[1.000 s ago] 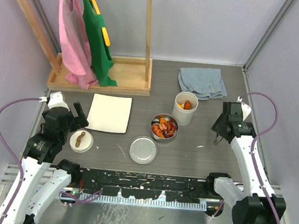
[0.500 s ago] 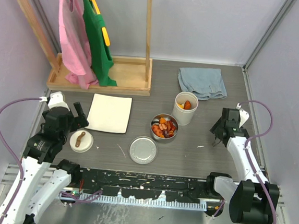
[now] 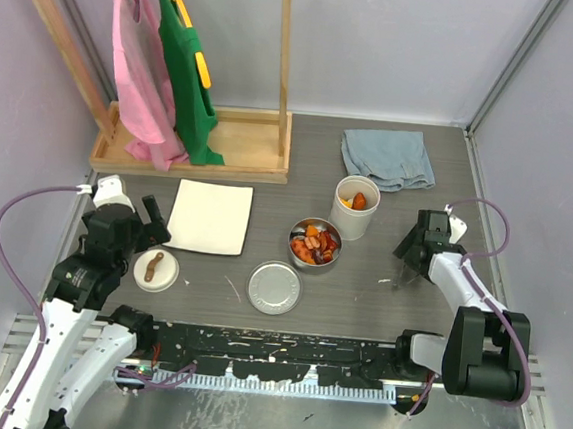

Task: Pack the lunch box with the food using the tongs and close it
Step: Place the clamp at the center of the board, then adjust the packing box at the center of the board.

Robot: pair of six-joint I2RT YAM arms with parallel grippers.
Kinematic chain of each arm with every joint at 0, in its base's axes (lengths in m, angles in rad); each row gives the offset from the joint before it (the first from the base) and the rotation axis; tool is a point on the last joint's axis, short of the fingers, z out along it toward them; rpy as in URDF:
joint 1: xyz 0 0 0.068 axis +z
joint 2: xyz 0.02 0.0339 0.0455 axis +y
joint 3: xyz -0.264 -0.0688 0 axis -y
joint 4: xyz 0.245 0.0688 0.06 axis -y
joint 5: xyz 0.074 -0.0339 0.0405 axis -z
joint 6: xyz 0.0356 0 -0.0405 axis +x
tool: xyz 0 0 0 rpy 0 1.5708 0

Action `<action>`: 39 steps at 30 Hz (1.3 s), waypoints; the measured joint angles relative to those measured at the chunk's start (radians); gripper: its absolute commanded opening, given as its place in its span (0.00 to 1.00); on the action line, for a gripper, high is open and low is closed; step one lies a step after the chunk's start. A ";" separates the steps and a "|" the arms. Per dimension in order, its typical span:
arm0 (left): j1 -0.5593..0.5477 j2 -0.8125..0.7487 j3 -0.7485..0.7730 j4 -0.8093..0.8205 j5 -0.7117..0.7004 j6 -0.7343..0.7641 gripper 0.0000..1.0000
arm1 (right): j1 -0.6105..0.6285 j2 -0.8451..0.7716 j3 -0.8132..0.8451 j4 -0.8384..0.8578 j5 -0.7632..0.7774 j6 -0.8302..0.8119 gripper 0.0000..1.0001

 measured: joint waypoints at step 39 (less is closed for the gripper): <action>-0.098 0.383 -0.095 0.164 0.621 -0.127 0.92 | 0.095 -0.392 -0.023 0.008 -0.730 0.100 0.88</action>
